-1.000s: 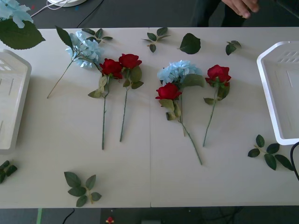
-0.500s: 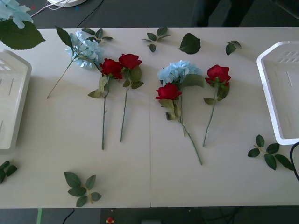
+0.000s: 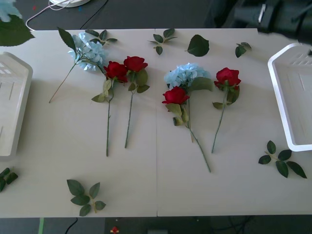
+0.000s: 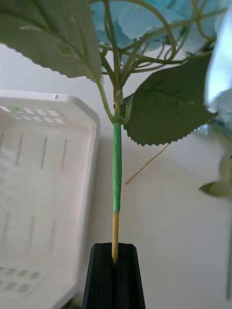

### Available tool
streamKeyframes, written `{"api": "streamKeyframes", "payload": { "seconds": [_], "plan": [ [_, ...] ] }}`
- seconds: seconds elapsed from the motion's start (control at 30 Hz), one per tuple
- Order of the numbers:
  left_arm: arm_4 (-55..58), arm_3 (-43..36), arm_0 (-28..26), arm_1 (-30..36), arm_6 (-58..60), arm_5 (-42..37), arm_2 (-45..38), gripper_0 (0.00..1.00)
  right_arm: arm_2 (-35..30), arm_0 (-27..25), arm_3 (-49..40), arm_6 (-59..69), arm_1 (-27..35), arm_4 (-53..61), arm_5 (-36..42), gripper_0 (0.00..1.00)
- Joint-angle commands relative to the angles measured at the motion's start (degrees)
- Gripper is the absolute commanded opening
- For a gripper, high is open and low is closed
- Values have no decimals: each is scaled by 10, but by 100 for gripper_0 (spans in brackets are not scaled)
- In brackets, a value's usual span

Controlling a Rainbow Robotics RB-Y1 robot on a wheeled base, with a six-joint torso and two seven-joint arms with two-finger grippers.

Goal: Place the red flowers into the right box and the blue flowers into the left box. If a person shows an open palm, hand one flower to the person first, then continue sorting.

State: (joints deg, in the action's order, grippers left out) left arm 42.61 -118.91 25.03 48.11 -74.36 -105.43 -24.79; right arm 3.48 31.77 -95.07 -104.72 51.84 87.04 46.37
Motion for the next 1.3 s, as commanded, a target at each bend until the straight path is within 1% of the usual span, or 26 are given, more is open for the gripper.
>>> {"api": "streamKeyframes", "payload": {
  "seconds": [0.03,0.13,0.23,0.3,0.33,0.47,0.57,0.67,0.77,0.9,0.97,1.07,1.3],
  "plan": [
    [49,63,22,72,-115,3,-32,0,17,-16,-47,117,47,-14,65,100],
    [66,113,12,91,-157,17,-32,0,28,-20,-73,231,49,-64,121,100],
    [66,147,-19,103,-204,58,-33,0,56,-18,-93,351,48,-118,152,100],
    [67,163,-38,108,-228,88,-33,0,76,-15,-102,406,48,-148,156,100],
    [69,179,-56,110,-250,121,-32,0,99,-13,-105,456,48,-177,156,100],
    [70,223,-83,109,-305,192,-30,0,157,5,-100,555,40,-249,156,100],
    [74,250,-96,109,-343,226,-31,0,197,19,-88,599,31,-297,156,100],
    [80,272,-110,109,-377,250,-34,0,257,46,-71,655,20,-376,156,100],
    [85,302,-114,109,-413,269,-35,0,312,82,-34,704,5,-415,157,100],
    [87,352,-114,108,-436,291,-40,0,357,117,21,732,-19,-448,157,100],
    [85,391,-114,109,-439,324,-39,0,381,137,56,747,-36,-465,157,100],
    [81,436,-114,109,-447,371,-32,0,407,161,109,757,-61,-483,156,100],
    [66,517,-114,109,-455,420,-13,0,452,199,219,759,-104,-519,114,100]
  ]
}}
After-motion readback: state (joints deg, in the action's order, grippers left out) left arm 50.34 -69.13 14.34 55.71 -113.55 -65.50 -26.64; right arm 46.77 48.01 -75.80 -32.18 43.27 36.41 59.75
